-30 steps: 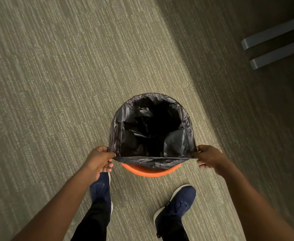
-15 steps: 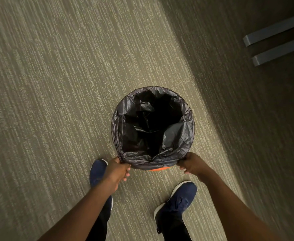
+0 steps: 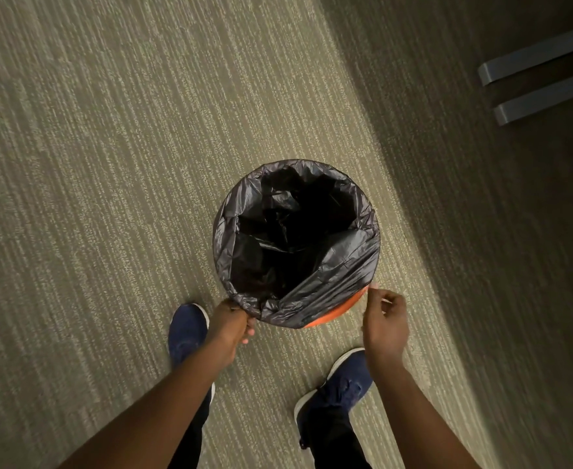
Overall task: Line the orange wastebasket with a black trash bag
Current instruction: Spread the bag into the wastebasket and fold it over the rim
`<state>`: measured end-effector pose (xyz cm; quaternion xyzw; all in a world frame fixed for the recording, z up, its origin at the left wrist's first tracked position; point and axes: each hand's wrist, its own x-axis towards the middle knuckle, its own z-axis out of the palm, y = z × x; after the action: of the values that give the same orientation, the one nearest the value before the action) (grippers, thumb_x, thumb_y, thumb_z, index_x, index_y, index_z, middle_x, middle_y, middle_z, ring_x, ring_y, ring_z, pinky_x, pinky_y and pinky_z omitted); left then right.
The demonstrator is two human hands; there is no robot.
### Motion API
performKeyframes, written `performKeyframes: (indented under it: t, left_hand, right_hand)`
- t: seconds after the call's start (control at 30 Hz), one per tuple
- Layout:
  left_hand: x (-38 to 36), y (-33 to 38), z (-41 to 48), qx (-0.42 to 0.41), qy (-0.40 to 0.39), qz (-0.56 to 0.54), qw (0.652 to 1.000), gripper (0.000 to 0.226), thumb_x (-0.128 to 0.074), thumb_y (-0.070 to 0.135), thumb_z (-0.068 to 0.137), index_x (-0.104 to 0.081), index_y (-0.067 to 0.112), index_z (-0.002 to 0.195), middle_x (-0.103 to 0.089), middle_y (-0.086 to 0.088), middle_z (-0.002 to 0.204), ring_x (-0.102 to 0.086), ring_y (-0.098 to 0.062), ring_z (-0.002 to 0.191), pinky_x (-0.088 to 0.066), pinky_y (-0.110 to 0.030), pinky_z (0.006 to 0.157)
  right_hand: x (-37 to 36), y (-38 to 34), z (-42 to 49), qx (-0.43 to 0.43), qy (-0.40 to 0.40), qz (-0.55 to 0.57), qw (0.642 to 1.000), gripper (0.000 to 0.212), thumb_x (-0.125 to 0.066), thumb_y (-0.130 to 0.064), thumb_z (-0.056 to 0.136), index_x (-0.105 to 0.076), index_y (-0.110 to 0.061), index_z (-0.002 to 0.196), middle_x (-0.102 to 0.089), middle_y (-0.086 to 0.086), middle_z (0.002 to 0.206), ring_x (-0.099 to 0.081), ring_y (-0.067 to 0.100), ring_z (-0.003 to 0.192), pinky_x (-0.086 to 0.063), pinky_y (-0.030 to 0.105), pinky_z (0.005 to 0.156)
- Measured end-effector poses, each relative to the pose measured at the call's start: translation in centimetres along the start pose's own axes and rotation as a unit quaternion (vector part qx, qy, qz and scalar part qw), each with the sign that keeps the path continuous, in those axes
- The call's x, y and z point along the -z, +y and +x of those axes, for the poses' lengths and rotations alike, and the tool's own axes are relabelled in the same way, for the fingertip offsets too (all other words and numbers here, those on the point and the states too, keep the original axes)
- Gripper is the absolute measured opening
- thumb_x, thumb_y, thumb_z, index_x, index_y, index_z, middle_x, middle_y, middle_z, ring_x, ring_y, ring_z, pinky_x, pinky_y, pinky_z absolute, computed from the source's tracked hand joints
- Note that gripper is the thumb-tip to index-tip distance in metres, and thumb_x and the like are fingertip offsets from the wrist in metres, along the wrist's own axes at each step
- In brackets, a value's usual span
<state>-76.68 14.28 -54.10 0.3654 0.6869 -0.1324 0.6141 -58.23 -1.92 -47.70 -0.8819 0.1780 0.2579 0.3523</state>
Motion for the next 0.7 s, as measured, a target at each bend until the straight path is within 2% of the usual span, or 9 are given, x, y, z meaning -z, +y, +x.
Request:
performKeyframes:
  t: [0.07,0.17,0.23,0.3,0.37,0.43,0.5,0.6,0.7]
  left_hand:
    - [0.3,-0.3,-1.4,0.028,-0.017,0.007,0.999,0.012,-0.051,0.005,0.094,-0.061,0.009,0.091,-0.063,-0.003,0.063,-0.053,-0.012,0.045,-0.035,-0.022,0.039]
    - [0.4,-0.7,-3.7,0.039,-0.098,0.028,0.994,0.007,-0.061,0.008,0.092,-0.063,0.008,0.098,-0.069,-0.006,0.074,-0.060,-0.013,0.051,-0.042,-0.024,0.041]
    - [-0.2,-0.5,-5.2,0.058,-0.194,0.025,0.979,0.024,-0.069,0.025,0.091,-0.066,0.010,0.109,-0.075,-0.007,0.082,-0.065,-0.017,0.061,-0.046,-0.027,0.047]
    - [-1.2,-0.2,-6.3,0.081,-0.256,0.015,0.963,0.045,-0.074,0.046,0.086,-0.067,0.011,0.115,-0.076,-0.009,0.088,-0.067,-0.020,0.068,-0.049,-0.027,0.050]
    - [-2.5,0.1,-6.9,0.094,-0.261,-0.005,0.961,0.056,-0.072,0.056,0.084,-0.070,0.008,0.113,-0.077,-0.009,0.088,-0.066,-0.020,0.068,-0.049,-0.027,0.051]
    - [-3.9,0.5,-7.0,0.096,-0.234,-0.057,0.966,0.054,-0.070,0.052,0.085,-0.071,0.004,0.109,-0.077,-0.009,0.085,-0.066,-0.018,0.064,-0.047,-0.028,0.051]
    - [-4.8,0.8,-7.1,0.097,-0.217,-0.119,0.964,0.042,-0.069,0.042,0.090,-0.072,0.002,0.102,-0.075,-0.009,0.081,-0.064,-0.018,0.060,-0.045,-0.029,0.052]
    - [-5.4,0.8,-7.4,0.086,-0.217,-0.156,0.960,0.026,-0.068,0.030,0.093,-0.071,0.005,0.097,-0.074,-0.007,0.077,-0.062,-0.016,0.058,-0.043,-0.029,0.054]
    - [-5.2,0.6,-7.5,0.066,-0.221,-0.148,0.962,0.018,-0.066,0.020,0.096,-0.070,0.003,0.099,-0.074,-0.007,0.079,-0.061,-0.015,0.058,-0.043,-0.028,0.054]
  right_hand:
    - [0.2,-0.9,-0.7,0.066,0.032,-0.060,0.996,0.058,-0.054,-0.076,0.083,-0.057,-0.023,0.105,-0.068,-0.003,0.094,-0.067,0.017,0.085,-0.047,0.031,0.063]
    - [-0.7,-2.2,-1.1,0.020,-0.026,-0.107,0.994,0.078,-0.059,-0.085,0.071,-0.054,-0.020,0.113,-0.070,0.001,0.093,-0.069,0.020,0.084,-0.047,0.032,0.064]
    - [-1.6,-2.9,-0.8,-0.005,-0.051,-0.127,0.991,0.081,-0.064,-0.082,0.070,-0.053,-0.016,0.115,-0.071,0.003,0.093,-0.070,0.025,0.085,-0.050,0.034,0.069]
    - [-2.1,-3.3,-0.3,0.009,-0.058,-0.147,0.987,0.067,-0.069,-0.070,0.077,-0.057,-0.011,0.106,-0.072,0.007,0.088,-0.071,0.031,0.081,-0.053,0.037,0.070]
    - [-2.0,-3.4,0.1,0.052,-0.062,-0.161,0.984,0.045,-0.072,-0.051,0.085,-0.058,-0.009,0.094,-0.072,0.010,0.080,-0.072,0.034,0.076,-0.053,0.038,0.065]
    - [-1.5,-3.3,0.3,0.068,-0.087,-0.141,0.984,0.034,-0.073,-0.040,0.088,-0.059,-0.009,0.090,-0.073,0.011,0.077,-0.073,0.030,0.066,-0.056,0.037,0.059]
    - [-1.0,-3.0,0.5,0.053,-0.129,-0.076,0.987,0.026,-0.074,-0.033,0.090,-0.064,-0.008,0.092,-0.075,0.011,0.079,-0.075,0.022,0.060,-0.060,0.033,0.055]
    - [0.0,-2.4,1.3,0.001,-0.194,0.050,0.980,0.016,-0.071,-0.019,0.093,-0.070,-0.005,0.100,-0.078,0.014,0.087,-0.077,0.022,0.073,-0.063,0.031,0.064]
    - [1.2,-1.3,2.0,-0.028,-0.278,0.127,0.952,0.015,-0.067,-0.016,0.095,-0.073,-0.008,0.106,-0.078,0.015,0.096,-0.074,0.020,0.079,-0.061,0.025,0.070]
